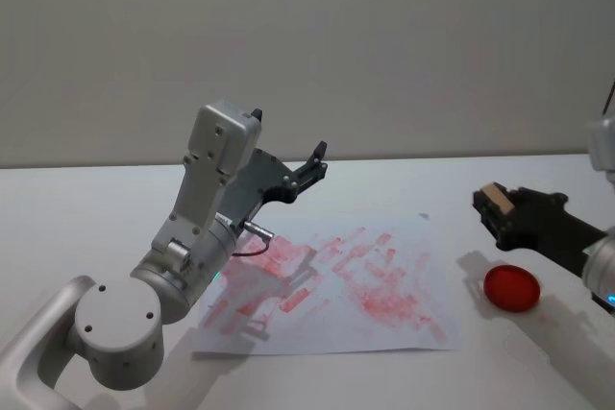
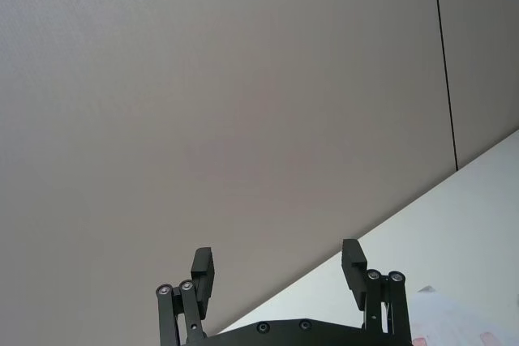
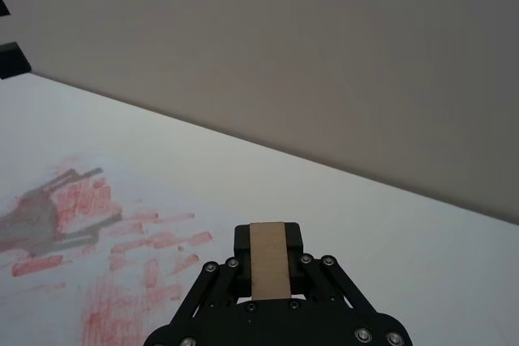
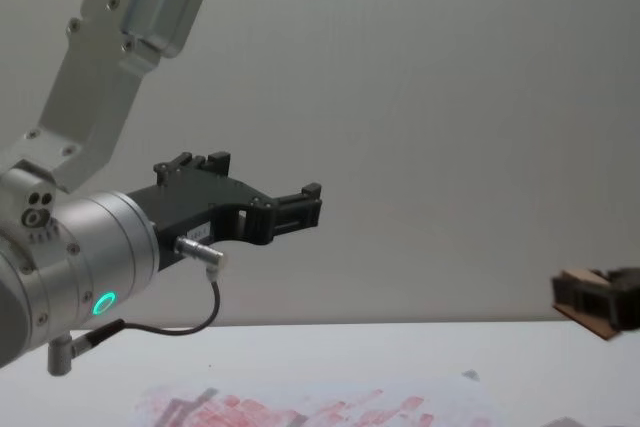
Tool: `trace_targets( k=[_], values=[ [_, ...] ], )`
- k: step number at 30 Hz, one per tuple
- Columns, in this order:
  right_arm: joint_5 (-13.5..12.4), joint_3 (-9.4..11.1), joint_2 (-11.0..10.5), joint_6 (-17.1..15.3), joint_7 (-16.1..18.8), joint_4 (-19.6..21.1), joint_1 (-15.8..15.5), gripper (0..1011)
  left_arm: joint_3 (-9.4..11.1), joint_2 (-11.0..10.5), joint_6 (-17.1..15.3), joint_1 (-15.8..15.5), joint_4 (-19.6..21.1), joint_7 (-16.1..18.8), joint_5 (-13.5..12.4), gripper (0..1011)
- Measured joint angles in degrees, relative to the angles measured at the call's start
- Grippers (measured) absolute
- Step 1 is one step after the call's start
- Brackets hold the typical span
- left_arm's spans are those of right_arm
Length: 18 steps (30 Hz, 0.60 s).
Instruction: Use the one hand to pick up the stamp and affix it onto the A4 paper.
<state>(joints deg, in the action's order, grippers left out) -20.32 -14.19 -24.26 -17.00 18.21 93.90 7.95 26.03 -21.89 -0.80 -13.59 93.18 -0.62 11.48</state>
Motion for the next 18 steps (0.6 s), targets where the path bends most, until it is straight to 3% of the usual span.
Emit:
trace_targets(
  k=[8, 18],
  values=[
    [-1.69, 0.85, -1.66, -2.07, -2.13, 0.87, -2.05, 220, 0.0, 0.0, 0.0, 0.0, 0.0, 0.0, 0.0, 1001],
    [-1.71, 0.89, -1.84, -3.63, -2.02, -0.39, -1.91, 220, 0.0, 0.0, 0.0, 0.0, 0.0, 0.0, 0.0, 1001]
  ],
)
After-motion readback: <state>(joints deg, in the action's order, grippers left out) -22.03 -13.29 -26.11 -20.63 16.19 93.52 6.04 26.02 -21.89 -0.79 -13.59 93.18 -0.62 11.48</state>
